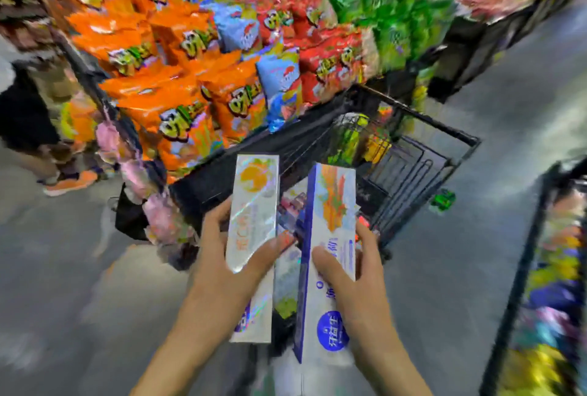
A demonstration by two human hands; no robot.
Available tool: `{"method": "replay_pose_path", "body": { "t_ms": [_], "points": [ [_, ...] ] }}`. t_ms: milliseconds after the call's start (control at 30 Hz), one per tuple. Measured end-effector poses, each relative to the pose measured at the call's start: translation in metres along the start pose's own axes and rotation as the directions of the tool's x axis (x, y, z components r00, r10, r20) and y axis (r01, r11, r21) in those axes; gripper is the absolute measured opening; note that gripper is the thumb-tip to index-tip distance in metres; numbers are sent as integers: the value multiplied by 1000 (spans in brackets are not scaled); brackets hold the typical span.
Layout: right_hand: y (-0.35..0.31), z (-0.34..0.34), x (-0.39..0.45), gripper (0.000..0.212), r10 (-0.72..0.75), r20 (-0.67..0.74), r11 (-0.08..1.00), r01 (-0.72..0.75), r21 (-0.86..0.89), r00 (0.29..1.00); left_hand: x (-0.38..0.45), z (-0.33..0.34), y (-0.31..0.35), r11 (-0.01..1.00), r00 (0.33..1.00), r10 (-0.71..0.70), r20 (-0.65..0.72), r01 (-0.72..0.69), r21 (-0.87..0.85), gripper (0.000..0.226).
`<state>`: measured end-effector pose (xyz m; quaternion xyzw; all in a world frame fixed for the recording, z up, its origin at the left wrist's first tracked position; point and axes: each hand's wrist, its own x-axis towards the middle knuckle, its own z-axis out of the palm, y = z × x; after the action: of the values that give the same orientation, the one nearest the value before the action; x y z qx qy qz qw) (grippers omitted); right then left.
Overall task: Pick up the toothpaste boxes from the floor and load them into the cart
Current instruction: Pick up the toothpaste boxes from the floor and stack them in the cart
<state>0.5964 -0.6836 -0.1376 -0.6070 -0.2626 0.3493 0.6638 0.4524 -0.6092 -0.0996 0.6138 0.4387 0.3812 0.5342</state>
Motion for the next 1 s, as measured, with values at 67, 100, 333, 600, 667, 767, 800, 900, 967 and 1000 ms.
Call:
{"method": "replay_pose_path", "body": {
  "t_ms": [67, 100, 333, 600, 667, 767, 800, 900, 967, 1000],
  "points": [
    [7, -10, 21, 62, 17, -84, 1000, -16, 17, 996, 31, 17, -10, 999, 995, 4, 95, -8, 35, 70],
    [10, -12, 30, 58, 33, -124, 999, -29, 38, 992, 47, 23, -17, 999, 990, -6, 137, 0, 45, 66],
    [40, -10, 94, 52, 168, -396, 984, -133, 115, 903, 160, 61, -57, 996, 900, -84, 428, 62, 64, 80],
    [83, 8, 188, 75, 291, -563, 954, -275, 115, 773, 301, 93, -116, 968, 755, -249, 606, 187, 165, 96],
    [101, 4, 210, 75, 323, -593, 943, -306, 133, 738, 319, 115, -132, 971, 734, -232, 638, 135, 198, 91],
    [139, -8, 241, 78, 338, -680, 931, -339, 138, 651, 345, 155, -172, 956, 735, -248, 631, 78, 284, 66],
    [155, -12, 251, 78, 344, -694, 927, -346, 143, 633, 352, 170, -188, 950, 740, -255, 622, 74, 302, 58],
    [207, -27, 277, 76, 356, -730, 919, -362, 158, 584, 370, 206, -242, 940, 746, -236, 623, 13, 340, 50],
    [243, -36, 293, 72, 361, -764, 909, -385, 161, 535, 378, 227, -278, 939, 752, -223, 621, -5, 343, 48],
    [260, -39, 300, 70, 354, -782, 906, -395, 151, 513, 380, 236, -294, 939, 742, -238, 626, 11, 344, 47]
  ]
}}
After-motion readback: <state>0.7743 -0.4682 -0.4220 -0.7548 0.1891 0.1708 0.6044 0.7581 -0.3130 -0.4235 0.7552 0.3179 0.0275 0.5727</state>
